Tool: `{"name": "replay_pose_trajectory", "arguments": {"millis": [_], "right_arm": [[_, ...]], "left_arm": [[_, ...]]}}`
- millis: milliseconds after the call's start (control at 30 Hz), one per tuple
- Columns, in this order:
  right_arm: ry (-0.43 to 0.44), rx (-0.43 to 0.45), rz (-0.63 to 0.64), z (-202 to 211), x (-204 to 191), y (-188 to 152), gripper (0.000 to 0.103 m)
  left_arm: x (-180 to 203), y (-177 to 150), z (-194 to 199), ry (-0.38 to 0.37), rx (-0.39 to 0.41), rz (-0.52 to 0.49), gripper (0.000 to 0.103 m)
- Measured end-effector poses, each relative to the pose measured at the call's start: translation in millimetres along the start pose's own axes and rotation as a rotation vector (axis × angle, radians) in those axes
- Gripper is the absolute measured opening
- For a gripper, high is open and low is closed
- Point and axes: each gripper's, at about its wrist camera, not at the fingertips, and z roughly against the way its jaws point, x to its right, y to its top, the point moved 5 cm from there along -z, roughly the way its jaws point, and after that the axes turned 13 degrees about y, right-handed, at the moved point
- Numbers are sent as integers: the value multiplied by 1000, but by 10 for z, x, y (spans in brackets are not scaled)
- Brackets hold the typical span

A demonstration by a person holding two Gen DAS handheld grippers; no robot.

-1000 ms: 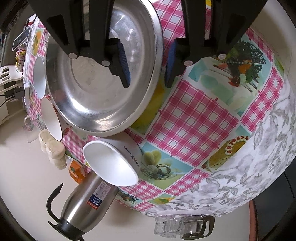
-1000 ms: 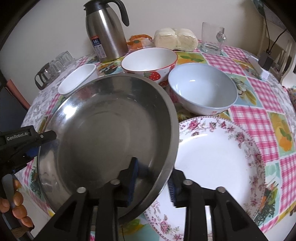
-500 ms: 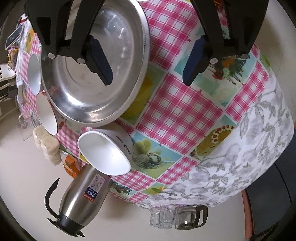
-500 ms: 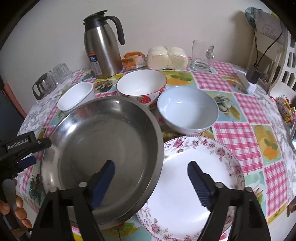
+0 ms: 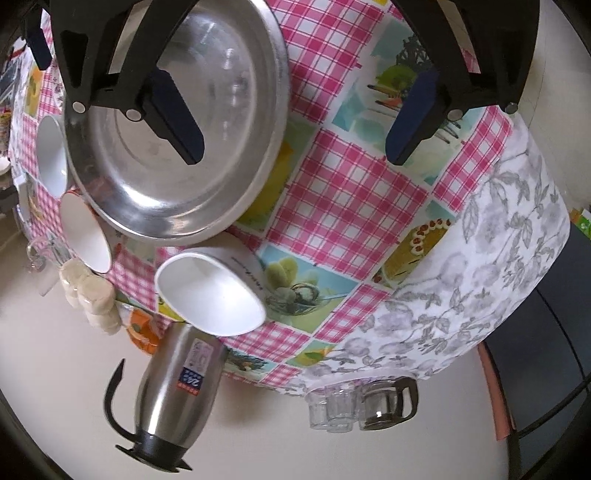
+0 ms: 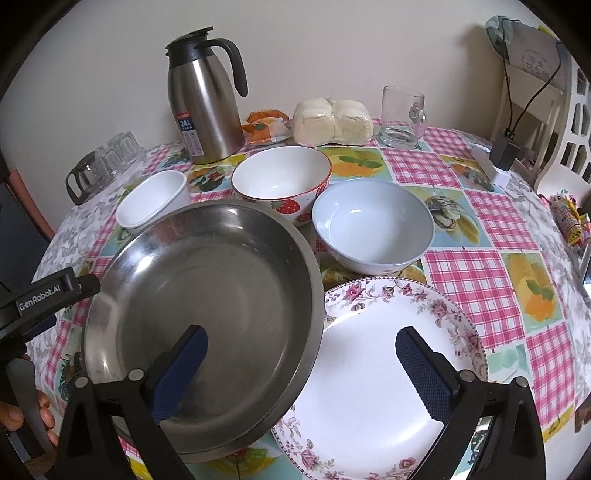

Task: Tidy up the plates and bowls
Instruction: 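Move the right gripper to the floral-rimmed white plate and grasp its rim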

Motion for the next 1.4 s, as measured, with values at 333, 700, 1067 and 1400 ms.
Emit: {"name": "replay_pose_trajectory", "arguments": {"millis": [333, 700, 1067, 1400], "right_arm": [[-7, 30, 6, 203, 64, 24, 103], [-88, 124, -50, 677, 573, 85, 103], [-138, 184, -178, 1089, 1225, -9, 103], [-160, 208, -297, 1252, 1728, -205, 103]], "left_arm": [[349, 79, 463, -121, 150, -89, 99], [758, -3, 1073, -326, 308, -159, 99], [1174, -347, 1395, -488, 324, -244, 99], [1475, -713, 1418, -548, 231, -262, 103]]}}
